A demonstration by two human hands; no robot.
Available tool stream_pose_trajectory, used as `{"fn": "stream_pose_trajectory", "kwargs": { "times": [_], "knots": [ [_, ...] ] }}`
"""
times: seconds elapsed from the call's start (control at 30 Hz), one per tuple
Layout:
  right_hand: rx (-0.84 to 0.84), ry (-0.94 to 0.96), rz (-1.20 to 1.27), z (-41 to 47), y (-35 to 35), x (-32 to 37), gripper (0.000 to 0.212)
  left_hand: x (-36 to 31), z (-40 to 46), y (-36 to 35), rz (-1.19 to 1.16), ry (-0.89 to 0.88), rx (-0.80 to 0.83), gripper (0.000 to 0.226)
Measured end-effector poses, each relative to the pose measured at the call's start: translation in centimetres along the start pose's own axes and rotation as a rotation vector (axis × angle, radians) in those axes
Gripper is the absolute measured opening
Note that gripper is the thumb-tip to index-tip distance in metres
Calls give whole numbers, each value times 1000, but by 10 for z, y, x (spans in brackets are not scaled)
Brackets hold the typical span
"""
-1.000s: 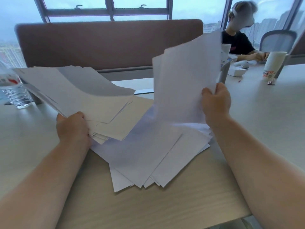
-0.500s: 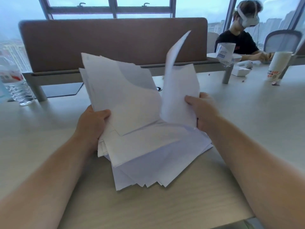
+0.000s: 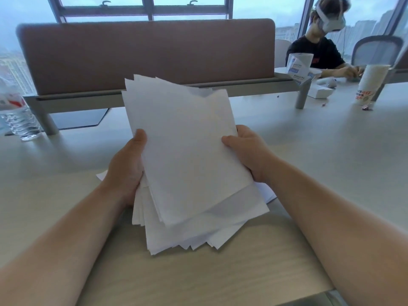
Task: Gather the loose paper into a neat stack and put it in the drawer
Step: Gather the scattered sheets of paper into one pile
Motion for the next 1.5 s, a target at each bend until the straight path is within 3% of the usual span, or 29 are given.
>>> {"fn": "stream_pose_trajectory", "kwargs": {
  "times": [0.1,0.3,0.4,0.5,0.6,0.7,0.83,0.97,1.03,1.1,1.17,1.23,1.3,1.5],
  "knots": [
    [23,53,13,-3,-5,7,22,2,5,-3,94,-12,23,11],
    [-128,34,94,2,22,8,23,-9,16,30,-73,-22,-139,17],
    [-61,-16,55,1,14,3,22,-1,22,47,95,60,-196,12],
    [11,-54,-142,-1,3,-1,22,0,23,54,430,97,-180,12],
    [-31,-14,-300,2,7,-2,25,-5,22,54,584,72,-164,5],
    [-128,109,-633,9,17,6,28,-4,24,61,655,102,-189,10],
    [-30,32,-1061,18,16,-12,49,0,26,62,422,133,-178,13],
    [1,71,-1090,14,11,-8,66,-8,25,75,232,31,-324,21],
    [62,76,-1079,8,5,-8,86,-7,22,81,117,37,-363,38],
    [142,23,-1174,0,-5,-12,103,0,22,83,18,77,-386,46],
    [181,-10,-1307,-7,-14,-13,107,1,18,80,-32,85,-395,43],
    [180,-19,-1305,-14,-22,-8,99,0,16,82,-82,51,-449,29],
    [184,-11,-1299,-20,-29,-3,83,0,17,79,-150,20,-446,30],
    [235,37,-1227,-32,-48,-1,32,0,17,83,-88,20,-482,11]
  ]
}}
Point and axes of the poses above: each hand's wrist, its own z-axis towards the middle knuckle, its own y-axis out of the back of the hand, x = y × z, the point moved 10 cm from there along z, towards the middle knuckle, and after that the axes turned 2 degrees about x, right-handed, at the moved point
